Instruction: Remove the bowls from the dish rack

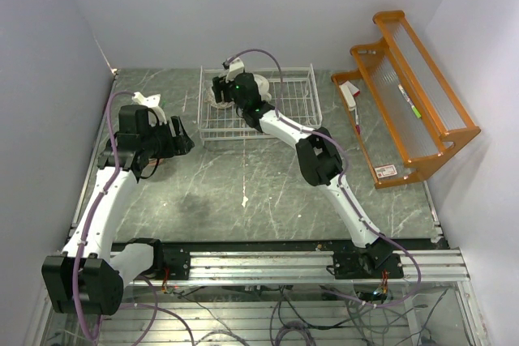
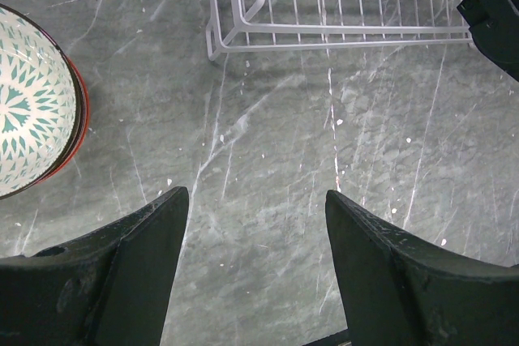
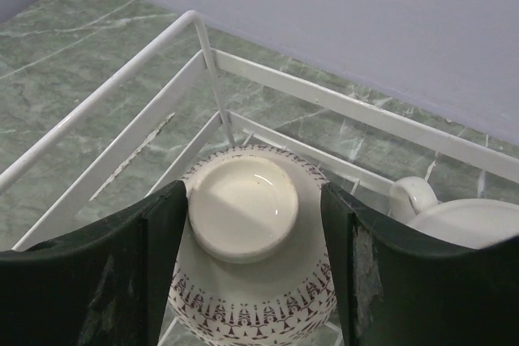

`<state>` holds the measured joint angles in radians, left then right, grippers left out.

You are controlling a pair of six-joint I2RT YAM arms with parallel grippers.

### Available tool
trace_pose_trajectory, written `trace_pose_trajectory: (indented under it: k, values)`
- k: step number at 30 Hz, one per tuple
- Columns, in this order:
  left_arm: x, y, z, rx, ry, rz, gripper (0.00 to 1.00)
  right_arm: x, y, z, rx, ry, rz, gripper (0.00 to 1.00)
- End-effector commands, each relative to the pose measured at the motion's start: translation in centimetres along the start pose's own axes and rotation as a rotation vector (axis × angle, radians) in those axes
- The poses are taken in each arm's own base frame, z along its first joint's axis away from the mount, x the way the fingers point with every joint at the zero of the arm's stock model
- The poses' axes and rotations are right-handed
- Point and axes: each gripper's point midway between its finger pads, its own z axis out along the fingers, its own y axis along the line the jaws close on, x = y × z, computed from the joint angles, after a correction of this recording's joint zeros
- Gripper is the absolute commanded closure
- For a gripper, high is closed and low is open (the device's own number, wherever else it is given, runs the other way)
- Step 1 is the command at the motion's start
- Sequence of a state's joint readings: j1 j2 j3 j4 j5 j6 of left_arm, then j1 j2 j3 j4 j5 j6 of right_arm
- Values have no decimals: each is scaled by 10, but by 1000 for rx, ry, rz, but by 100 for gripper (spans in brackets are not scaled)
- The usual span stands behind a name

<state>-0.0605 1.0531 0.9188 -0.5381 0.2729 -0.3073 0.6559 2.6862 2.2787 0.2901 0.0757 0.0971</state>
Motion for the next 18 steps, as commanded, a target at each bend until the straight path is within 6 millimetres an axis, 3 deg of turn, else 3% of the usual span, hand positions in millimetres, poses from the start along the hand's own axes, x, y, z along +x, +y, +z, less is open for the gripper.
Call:
trace_pose_trajectory:
  k: [1,8,12,14,18]
  values:
    - [5,4,2,-7,15,-16,21,4,-2,2,13,-15,-2,40]
    - [5,3,2,-4,14,-15,21,6,-5,1,42,-8,-40,61]
    - [4,3,2,-3,12,-15,21,5,-2,-1,56,-9,-70,81]
    - [4,4,2,-6,14,-15,21,1,1,-3,55,-20,-73,97]
    - [3,5,1,-12,9,-13,21,-15,5,-5,43,-40,-64,100]
